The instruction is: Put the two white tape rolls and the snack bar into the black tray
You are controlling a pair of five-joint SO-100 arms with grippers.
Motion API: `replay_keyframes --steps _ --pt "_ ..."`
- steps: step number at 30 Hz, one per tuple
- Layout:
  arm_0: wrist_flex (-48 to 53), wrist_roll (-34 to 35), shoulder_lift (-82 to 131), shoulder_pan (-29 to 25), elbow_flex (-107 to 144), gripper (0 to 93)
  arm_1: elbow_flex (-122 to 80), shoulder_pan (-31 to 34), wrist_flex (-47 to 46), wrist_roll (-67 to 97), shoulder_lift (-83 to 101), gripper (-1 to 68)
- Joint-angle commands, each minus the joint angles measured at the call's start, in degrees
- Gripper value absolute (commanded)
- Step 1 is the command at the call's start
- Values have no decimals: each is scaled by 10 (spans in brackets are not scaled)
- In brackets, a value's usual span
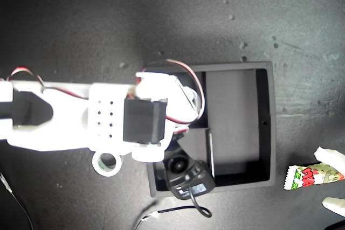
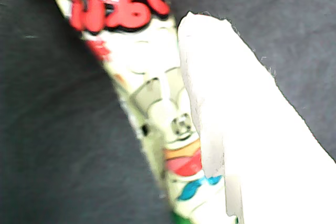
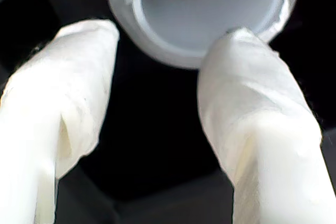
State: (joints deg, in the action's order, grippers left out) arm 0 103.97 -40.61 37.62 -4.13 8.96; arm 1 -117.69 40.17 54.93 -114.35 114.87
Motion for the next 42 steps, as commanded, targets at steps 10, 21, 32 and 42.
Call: replay_keyframes --steps 10,21,32,42 --pt "10 -184 489 -54 268 94 -258 79 -267 -111 11 299" --pt "-11 -300 427 -260 475 91 -223 22 -142 -172 27 -1" --pt "5 -331 203 -263 366 98 -23 -74 167 -367 89 -4" --pt "5 -326 207 -270 377 99 4 -215 49 67 88 -5"
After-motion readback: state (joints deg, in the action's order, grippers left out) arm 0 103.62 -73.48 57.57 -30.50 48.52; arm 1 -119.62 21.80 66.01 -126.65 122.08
